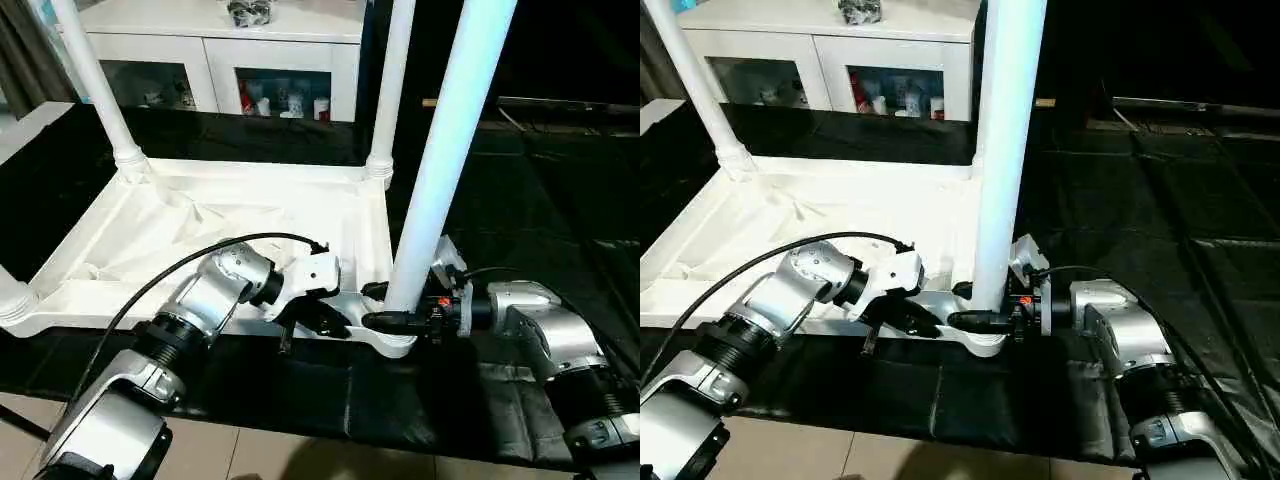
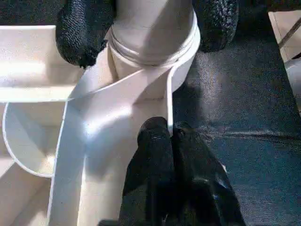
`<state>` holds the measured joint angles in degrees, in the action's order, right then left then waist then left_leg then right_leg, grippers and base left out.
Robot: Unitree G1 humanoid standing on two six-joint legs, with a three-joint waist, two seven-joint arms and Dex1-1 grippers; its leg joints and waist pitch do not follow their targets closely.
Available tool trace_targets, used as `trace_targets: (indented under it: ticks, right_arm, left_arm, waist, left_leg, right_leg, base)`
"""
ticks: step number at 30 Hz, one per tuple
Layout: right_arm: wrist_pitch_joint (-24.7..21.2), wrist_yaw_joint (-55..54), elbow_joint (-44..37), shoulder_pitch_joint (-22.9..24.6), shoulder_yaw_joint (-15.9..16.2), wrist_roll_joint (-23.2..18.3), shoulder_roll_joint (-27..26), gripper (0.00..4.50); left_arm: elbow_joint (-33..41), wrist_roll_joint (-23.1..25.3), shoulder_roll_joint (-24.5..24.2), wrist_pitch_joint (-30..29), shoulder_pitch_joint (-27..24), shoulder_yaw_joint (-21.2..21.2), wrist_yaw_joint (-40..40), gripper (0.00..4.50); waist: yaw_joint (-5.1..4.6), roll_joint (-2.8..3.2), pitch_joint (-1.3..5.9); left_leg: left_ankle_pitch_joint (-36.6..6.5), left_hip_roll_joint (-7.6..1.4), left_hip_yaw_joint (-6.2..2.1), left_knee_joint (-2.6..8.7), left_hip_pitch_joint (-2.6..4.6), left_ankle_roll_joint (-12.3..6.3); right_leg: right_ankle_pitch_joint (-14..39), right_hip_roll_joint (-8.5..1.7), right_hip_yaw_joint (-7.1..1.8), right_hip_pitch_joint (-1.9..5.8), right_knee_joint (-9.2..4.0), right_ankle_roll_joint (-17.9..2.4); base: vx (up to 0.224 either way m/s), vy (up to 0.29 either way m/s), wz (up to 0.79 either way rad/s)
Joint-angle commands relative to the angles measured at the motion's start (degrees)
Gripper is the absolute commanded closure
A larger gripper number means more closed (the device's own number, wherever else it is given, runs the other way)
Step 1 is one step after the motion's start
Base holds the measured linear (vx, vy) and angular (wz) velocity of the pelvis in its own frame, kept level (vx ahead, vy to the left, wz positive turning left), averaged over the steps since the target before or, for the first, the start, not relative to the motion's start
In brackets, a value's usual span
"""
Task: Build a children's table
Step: Rotate leg to tighten
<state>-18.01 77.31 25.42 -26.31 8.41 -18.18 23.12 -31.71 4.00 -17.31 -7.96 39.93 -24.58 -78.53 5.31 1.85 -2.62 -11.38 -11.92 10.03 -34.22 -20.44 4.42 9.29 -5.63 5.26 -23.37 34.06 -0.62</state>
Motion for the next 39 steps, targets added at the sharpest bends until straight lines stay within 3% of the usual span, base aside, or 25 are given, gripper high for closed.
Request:
trace_targets:
  ticks: [1, 3, 6, 9, 14, 20, 24, 27, 28, 29, 30, 31, 32, 33, 34, 36, 37, 38, 39]
  right_arm:
    - [-2.6, 1.7, -0.4, 0.2, 1.8, -0.6, -1.0, 2.08]
    - [-2.7, 1.3, -0.8, 0.7, 1.9, -0.8, -1.4, 2.09]
    - [-2.4, 0.0, -0.9, 1.5, 1.7, -0.7, -2.1, 2.1]
    - [0.1, -3.0, -0.1, 2.3, 1.7, 1.0, -3.0, 2.11]
    - [2.4, -6.0, 1.2, 2.9, 1.0, 2.1, -4.3, 2.19]
    - [3.5, -7.1, 1.4, 3.3, 0.8, 2.7, -4.9, 2.28]
    - [3.6, -8.8, 1.1, 4.2, 0.3, 2.6, -6.1, 2.31]
    - [4.0, -17.2, 1.5, 5.6, -1.5, 3.3, -9.8, 2.32]
    - [4.4, -19.7, 2.3, 5.6, -1.9, 3.9, -10.8, 2.32]
    - [4.6, -23.1, 3.7, 5.3, -2.5, 4.6, -12.0, 2.32]
    - [5.1, -26.5, 5.3, 4.9, -3.1, 5.4, -13.3, 2.32]
    - [6.2, -30.3, 7.3, 4.1, -3.7, 6.2, -15.1, 2.34]
    - [6.2, -30.3, 7.3, 4.1, -3.7, 6.2, -15.1, 2.35]
    - [6.4, -35.1, 9.6, 2.5, -5.1, 6.2, -17.3, 2.36]
    - [6.4, -35.1, 9.6, 2.5, -5.1, 6.2, -17.3, 2.36]
    - [7.7, -53.7, 19.3, -5.3, -10.5, 6.4, -24.7, 2.38]
    - [8.2, -58.5, 21.7, -7.7, -12.1, 6.3, -26.4, 2.38]
    - [8.2, -58.5, 21.7, -7.7, -12.1, 6.3, -26.4, 2.39]
    - [8.8, -61.5, 23.6, -10.0, -12.6, 7.0, -27.7, 2.39]
  left_arm:
    - [0.8, -0.3, 1.5, 0.5, 0.8, -1.1, 0.3, 4.5]
    - [0.1, -0.2, 2.2, -0.5, 1.0, -0.7, 1.6, 4.5]
    - [-1.7, -0.2, 3.5, -1.8, 1.4, 0.3, 4.1, 4.5]
    - [-4.2, -0.4, 5.4, -3.0, 1.9, 1.9, 8.2, 4.5]
    - [-4.5, 0.9, 4.9, -2.9, 1.3, 0.7, 7.9, 4.5]
    - [-6.0, 1.8, 4.6, -3.5, 1.5, 1.1, 9.2, 4.5]
    - [-7.1, 1.7, 5.4, -4.7, 1.5, 2.1, 12.0, 4.5]
    - [-7.6, 1.2, 8.0, -7.0, 1.4, 4.8, 18.5, 4.5]
    - [-7.6, 1.1, 8.6, -7.6, 1.5, 5.4, 20.0, 4.5]
    - [-7.5, 0.9, 9.4, -8.2, 1.6, 6.0, 21.7, 4.5]
    - [-7.4, 0.8, 10.2, -9.0, 1.7, 6.7, 23.4, 4.5]
    - [-7.4, 0.5, 11.2, -10.0, 1.9, 7.4, 25.3, 4.5]
    - [-7.4, 0.5, 11.2, -10.0, 1.9, 7.4, 25.3, 4.5]
    - [-7.3, 0.1, 12.2, -11.1, 2.2, 8.3, 27.1, 4.5]
    - [-7.3, 0.1, 12.2, -11.1, 2.2, 8.3, 27.1, 4.5]
    - [-8.1, -0.8, 16.1, -13.4, 3.6, 11.3, 34.5, 4.5]
    - [-8.7, -0.8, 17.0, -13.4, 4.1, 11.9, 36.3, 4.5]
    - [-8.7, -0.8, 17.0, -13.4, 4.1, 11.9, 36.3, 4.5]
    - [-9.3, -0.5, 17.5, -12.7, 4.4, 12.1, 37.4, 4.5]
  waist:
    - [-0.1, -0.78, 3.83]
    - [-0.07, -0.46, 3.84]
    - [-0.03, -0.57, 3.79]
    - [0.07, -0.29, 3.64]
    - [-0.6, -0.2, 3.35]
    - [-0.78, 0.01, 3.27]
    - [-0.93, -0.17, 3.03]
    - [-1.14, -0.73, 2.9]
    - [-1.27, -0.47, 2.8]
    - [-1.62, -0.83, 2.77]
    - [-1.74, -0.63, 2.77]
    - [-2.66, -0.4, 2.63]
    - [-2.91, -0.29, 2.64]
    - [-3.48, -0.49, 2.74]
    - [-3.81, -0.35, 2.65]
    - [-5.06, -0.06, 2.36]
    - [-6.57, 0.46, 2.59]
    - [-6.97, 0.7, 2.7]
    - [-7.57, 0.67, 2.92]
  left_leg:
    - [-8.6, -1.19, 0.17, 3.95, -0.04, -3.7]
    - [-8.7, -1.21, 0.14, 3.94, 0.0, -3.67]
    - [-9.2, -1.16, 0.21, 3.95, 0.06, -3.62]
    - [-10.8, -1.03, 0.19, 4.02, 0.2, -3.17]
    - [-14.2, -0.9, -0.22, 4.54, 0.14, -2.19]
    - [-15.9, -0.93, -0.24, 4.64, 0.43, -2.11]
    - [-17.4, -0.85, -0.3, 4.73, 0.56, -2.03]
    - [-17.8, -0.73, -0.38, 4.77, 0.68, -1.71]
    - [-18.2, -0.67, -0.48, 4.8, 0.73, -1.33]
    - [-18.9, -0.65, -0.57, 4.82, 0.78, -1.07]
    - [-19.1, -0.61, -0.64, 4.86, 0.78, -0.99]
    - [-20.9, -0.51, -0.85, 4.92, 0.74, -0.76]
    - [-21.3, -0.51, -0.94, 4.97, 0.67, -0.79]
    - [-21.7, -0.58, -1.16, 5.18, 0.36, -1.06]
    - [-22.4, -0.53, -1.17, 5.2, 0.26, -1.01]
    - [-25.3, -0.34, -1.47, 5.05, 0.3, -0.16]
    - [-28.0, -0.22, -2.25, 5.05, 0.35, 0.78]
    - [-28.3, -0.33, -2.35, 5.14, 0.36, 0.29]
    - [-27.8, -0.66, -2.65, 5.55, -0.31, -0.53]
  right_leg:
    - [12.9, -2.64, -2.46, 3.49, -3.62, -13.6]
    - [12.8, -2.64, -2.44, 3.46, -3.56, -13.7]
    - [13.0, -2.58, -2.45, 3.44, -3.76, -13.7]
    - [15.9, -2.64, -2.38, 3.32, -4.19, -12.9]
    - [23.1, -2.7, -2.14, 3.41, -5.06, -10.0]
    - [24.5, -2.64, -2.18, 3.16, -5.37, -9.7]
    - [27.5, -2.73, -2.11, 2.96, -5.75, -8.9]
    - [31.5, -2.81, -1.93, 2.68, -6.27, -7.3]
    - [33.2, -2.86, -1.8, 2.5, -6.42, -6.6]
    - [34.5, -2.85, -1.61, 2.39, -6.68, -5.8]
    - [34.7, -2.89, -1.55, 2.37, -6.68, -5.6]
    - [36.0, -2.84, -1.12, 2.32, -7.05, -5.0]
    - [36.0, -2.89, -0.99, 2.44, -7.18, -4.8]
    - [34.8, -2.85, -0.84, 2.74, -7.19, -4.7]
    - [34.8, -2.75, -0.75, 2.57, -7.15, -4.7]
    - [37.7, -2.89, -0.08, 2.25, -7.41, -4.1]
    - [38.6, -2.94, 1.17, 2.94, -8.14, -2.4]
    - [36.4, -2.98, 1.21, 3.1, -8.2, -2.8]
    - [31.2, -3.16, 1.21, 3.76, -7.86, -4.2]
  base:
    - [0.0, 0.0, 0.0]
    - [0.0, 0.0, 0.0]
    - [0.0, 0.0, 0.0]
    - [0.0, 0.0, 0.0]
    - [0.0, 0.0, 0.0]
    - [0.0, 0.0, 0.0]
    - [0.0, 0.0, 0.0]
    - [0.0, 0.0, 0.0]
    - [0.0, 0.0, 0.0]
    - [0.0, 0.0, 0.0]
    - [0.0, 0.0, 0.0]
    - [0.0, 0.0, 0.0]
    - [0.0, 0.0, 0.0]
    - [0.0, 0.0, 0.0]
    - [0.0, 0.0, 0.0]
    - [0.0, 0.0, 0.0]
    - [-0.024, 0.032, -0.2]
    - [0.0, 0.0, 0.0]
    - [0.0, 0.0, 0.0]
